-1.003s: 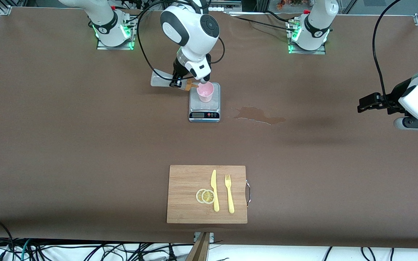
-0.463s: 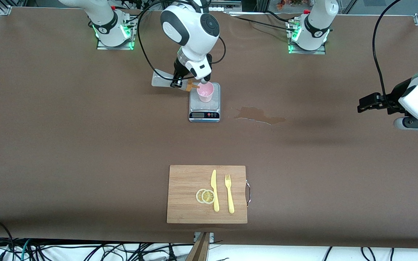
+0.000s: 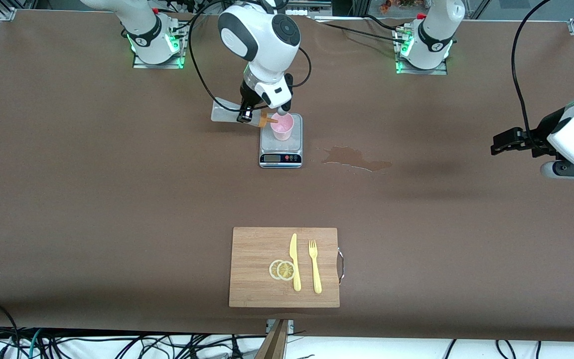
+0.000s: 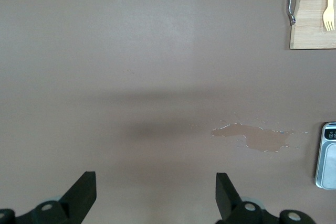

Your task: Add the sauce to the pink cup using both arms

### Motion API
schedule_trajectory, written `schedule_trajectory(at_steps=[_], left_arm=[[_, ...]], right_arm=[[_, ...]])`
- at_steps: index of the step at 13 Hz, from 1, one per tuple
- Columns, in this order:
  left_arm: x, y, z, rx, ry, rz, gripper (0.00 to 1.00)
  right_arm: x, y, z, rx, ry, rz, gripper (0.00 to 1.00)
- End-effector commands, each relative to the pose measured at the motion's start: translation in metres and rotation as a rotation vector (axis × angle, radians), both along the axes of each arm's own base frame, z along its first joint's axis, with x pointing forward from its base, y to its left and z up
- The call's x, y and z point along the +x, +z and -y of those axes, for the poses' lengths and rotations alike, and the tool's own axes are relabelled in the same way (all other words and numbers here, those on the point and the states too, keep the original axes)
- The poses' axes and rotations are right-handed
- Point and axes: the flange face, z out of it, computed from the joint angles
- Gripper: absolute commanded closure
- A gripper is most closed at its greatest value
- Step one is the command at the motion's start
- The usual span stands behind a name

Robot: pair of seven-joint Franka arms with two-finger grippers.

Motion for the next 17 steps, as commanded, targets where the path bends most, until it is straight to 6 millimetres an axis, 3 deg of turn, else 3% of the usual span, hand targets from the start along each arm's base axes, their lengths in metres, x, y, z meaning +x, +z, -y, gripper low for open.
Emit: schedule_trajectory(at_steps=[1,7,10,13,15,17], left_arm=[[0.003,0.005,-0.001,0.008,-0.018,-0.001,0.00],[0.003,0.005,-0.002,0.007,-0.016,-0.001,0.00],[0.003,0.005,-0.002,0.007,-0.016,-0.001,0.00],[0.003,0.005,-0.001,0.007,-0.018,-0.001,0.00],[0.003,0.005,-0.001,0.007,-0.018,-0.002,0.00],[0.003,0.005,-0.001,0.007,-0.018,-0.002,0.00]], right_arm=[[-0.004,0.019,0.016,0.056,-0.012,0.009,0.71],[0.008,0.019,0.033,0.150,0.029,-0.086,0.70],[-0.001,0.039,0.042,0.241,0.064,-0.107,0.70],[0.030,0.059,0.073,0.382,0.059,-0.186,0.68],[0.059,0.077,0.109,0.493,0.061,-0.215,0.68],[0.079,0.083,0.138,0.601,0.069,-0.251,0.68]])
